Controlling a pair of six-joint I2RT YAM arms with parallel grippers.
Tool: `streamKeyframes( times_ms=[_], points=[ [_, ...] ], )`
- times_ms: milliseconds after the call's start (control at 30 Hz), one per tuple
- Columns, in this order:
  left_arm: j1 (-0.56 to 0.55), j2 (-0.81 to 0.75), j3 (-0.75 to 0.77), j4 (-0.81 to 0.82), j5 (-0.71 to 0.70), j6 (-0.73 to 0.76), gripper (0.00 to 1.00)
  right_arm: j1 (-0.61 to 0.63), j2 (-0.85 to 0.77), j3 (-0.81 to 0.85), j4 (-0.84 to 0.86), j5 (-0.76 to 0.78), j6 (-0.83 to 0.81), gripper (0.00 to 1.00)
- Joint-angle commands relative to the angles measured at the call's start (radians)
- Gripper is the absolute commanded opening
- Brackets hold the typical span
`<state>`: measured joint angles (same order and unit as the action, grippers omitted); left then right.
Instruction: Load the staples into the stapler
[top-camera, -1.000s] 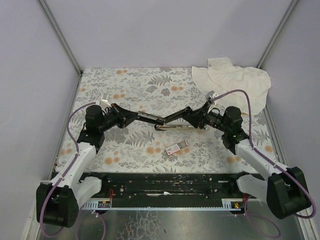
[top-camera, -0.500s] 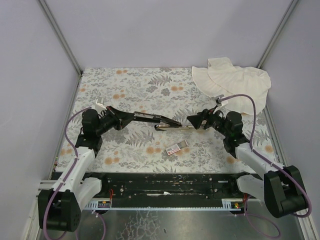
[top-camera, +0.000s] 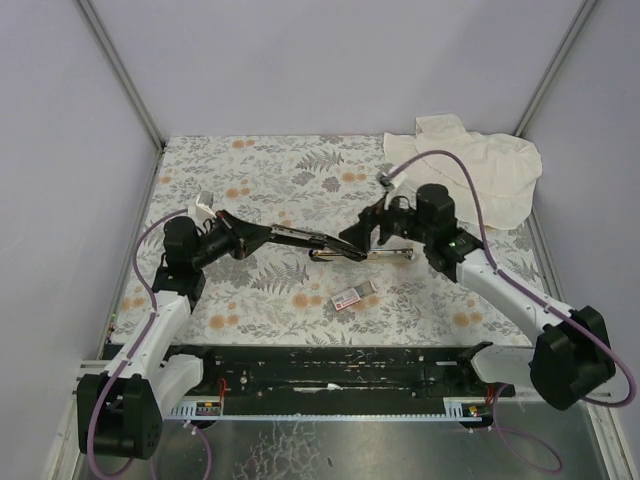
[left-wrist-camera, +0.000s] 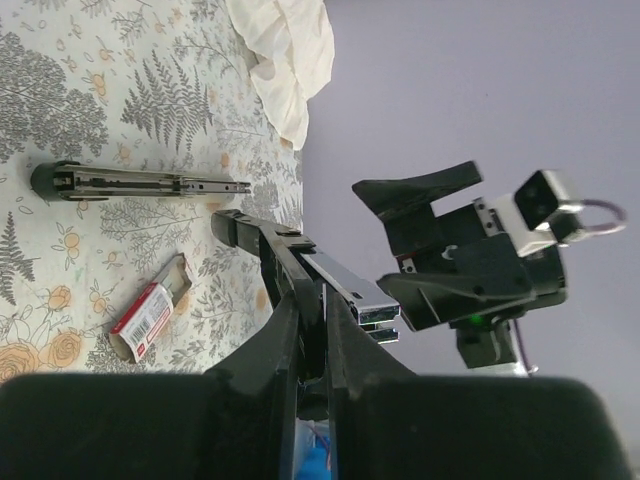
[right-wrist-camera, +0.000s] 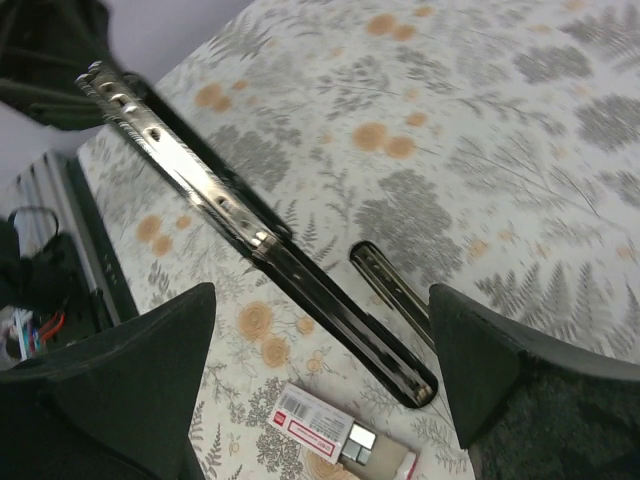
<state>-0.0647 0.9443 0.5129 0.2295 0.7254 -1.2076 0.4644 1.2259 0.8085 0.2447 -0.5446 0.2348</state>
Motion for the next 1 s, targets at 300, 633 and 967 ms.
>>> streamKeyframes(
  times_ms=[300, 633, 967],
  points=[
    [0.005, -0.006, 0.095, 0.064, 0.163, -0.001, 0.0, 0.28, 0.285, 0.405, -0.35, -0.017, -0.447, 0.93],
    [0.004, -0.007, 0.092, 0.071, 0.198, -0.005, 0.0, 0.354, 0.354, 0.461, -0.368, 0.059, -0.495, 0.72],
    [0.004, 0.015, 0.094, 0.003, 0.169, 0.062, 0.04, 0.354, 0.229, 0.352, -0.323, 0.165, -0.413, 0.0]
  ],
)
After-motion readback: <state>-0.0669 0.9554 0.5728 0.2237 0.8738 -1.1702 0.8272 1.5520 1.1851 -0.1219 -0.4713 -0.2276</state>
